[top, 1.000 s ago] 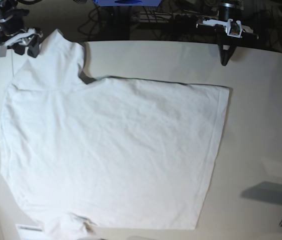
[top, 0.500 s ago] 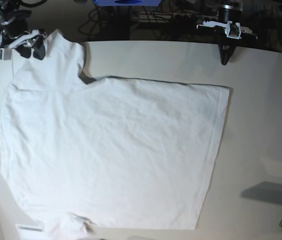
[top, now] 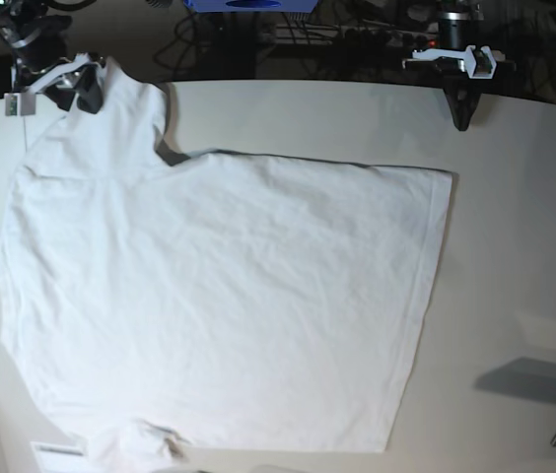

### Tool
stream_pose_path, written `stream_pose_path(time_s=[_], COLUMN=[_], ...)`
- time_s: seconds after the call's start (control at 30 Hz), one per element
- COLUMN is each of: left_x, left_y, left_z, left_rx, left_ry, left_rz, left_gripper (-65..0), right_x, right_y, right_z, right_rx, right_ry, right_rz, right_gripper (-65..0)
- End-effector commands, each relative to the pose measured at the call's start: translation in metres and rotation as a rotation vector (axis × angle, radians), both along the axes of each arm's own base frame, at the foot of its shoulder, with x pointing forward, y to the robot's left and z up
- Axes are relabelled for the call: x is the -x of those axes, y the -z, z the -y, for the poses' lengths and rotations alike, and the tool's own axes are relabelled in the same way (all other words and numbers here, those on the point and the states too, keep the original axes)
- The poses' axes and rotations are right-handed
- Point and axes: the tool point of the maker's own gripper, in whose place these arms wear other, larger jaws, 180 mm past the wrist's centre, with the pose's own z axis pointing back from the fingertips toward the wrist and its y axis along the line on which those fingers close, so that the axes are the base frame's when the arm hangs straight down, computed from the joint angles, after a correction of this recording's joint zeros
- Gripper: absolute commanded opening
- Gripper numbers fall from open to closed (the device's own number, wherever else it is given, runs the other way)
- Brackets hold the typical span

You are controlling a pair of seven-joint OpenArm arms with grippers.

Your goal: Fold the T-shirt properly

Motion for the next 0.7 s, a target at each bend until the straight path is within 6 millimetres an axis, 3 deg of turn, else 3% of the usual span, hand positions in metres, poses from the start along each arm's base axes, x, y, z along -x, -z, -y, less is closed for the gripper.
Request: stream_pose_path(time_s=[0.0,0.17,0.27,0.33,0.5,0.67], left_x=[-0.006,-0.013,-0.022,-0.023,-0.024,-0.02], left_y=[-0.012,-0.015,-0.015,-0.01,0.009,0.013], left_z=[-0.003,-0.003,0.004,0.011,0.019,0.023], left_rx=[-0.014,-0.014,0.0,0.016,0.056,0.083], left_ry=[0.009,0.008,0.022,0.035,0.018,-0.008], left_rz=[0.05,0.068,0.085,0.056,-0.029,-0.037], left_gripper=[-65.0,-65.0,-65.0,-60.0,-43.8,-38.3], right_x=[0.021,0.02,0.021,0.024,0.026,0.025], right_y=[0.013,0.013,0.014,0.016,0.018,0.017], right_z=[-0.001,-0.001,-0.001,-0.003,-0.003,-0.003], right_rx=[0.022,0.021,0.021,0.017,0.016,0.017], right_ry=[-0.031,-0.033,-0.035,-0.044,-0.05,-0.049], right_rz=[-0.108,-0.109,-0.115,-0.139,-0.15,-0.147], right_gripper=[-44.1,-48.6,-58.6,-65.0,-64.4,-64.6])
